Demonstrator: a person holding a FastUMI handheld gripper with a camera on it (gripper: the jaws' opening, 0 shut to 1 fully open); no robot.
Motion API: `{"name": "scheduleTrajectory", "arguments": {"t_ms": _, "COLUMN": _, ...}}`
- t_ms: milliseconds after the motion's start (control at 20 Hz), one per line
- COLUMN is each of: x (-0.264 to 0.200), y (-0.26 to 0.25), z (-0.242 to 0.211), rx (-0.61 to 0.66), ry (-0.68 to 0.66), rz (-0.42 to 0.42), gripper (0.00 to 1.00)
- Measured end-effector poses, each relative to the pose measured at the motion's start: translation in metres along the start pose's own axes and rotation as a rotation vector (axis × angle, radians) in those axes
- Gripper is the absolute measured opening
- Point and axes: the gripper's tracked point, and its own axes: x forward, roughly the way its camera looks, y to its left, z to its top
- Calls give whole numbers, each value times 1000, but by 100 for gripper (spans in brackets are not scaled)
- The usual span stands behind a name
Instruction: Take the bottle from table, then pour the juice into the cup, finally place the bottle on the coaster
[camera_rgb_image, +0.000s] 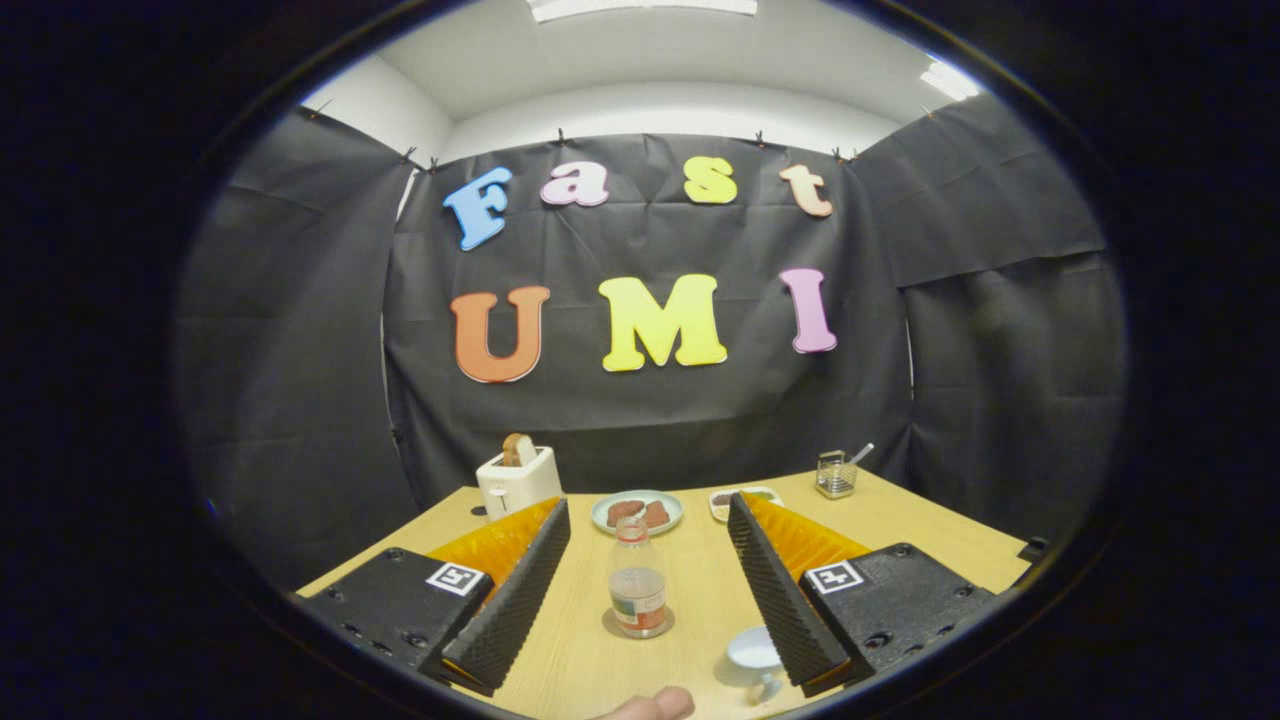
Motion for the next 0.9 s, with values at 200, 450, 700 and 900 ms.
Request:
{"name": "scheduleTrajectory", "arguments": {"t_ms": 200, "x": -20, "y": -9, "z": 26, "rx": -7, "ry": -5, "rz": 2, "gripper": 100}}
{"name": "scheduleTrajectory", "arguments": {"t_ms": 450, "x": -41, "y": -18, "z": 57, "rx": -35, "ry": -32, "rz": 29, "gripper": 100}}
{"name": "scheduleTrajectory", "arguments": {"t_ms": 700, "x": -63, "y": -29, "z": 85, "rx": -53, "ry": -41, "rz": -2, "gripper": 100}}
{"name": "scheduleTrajectory", "arguments": {"t_ms": 900, "x": -80, "y": -31, "z": 103, "rx": -53, "ry": -49, "rz": -4, "gripper": 100}}
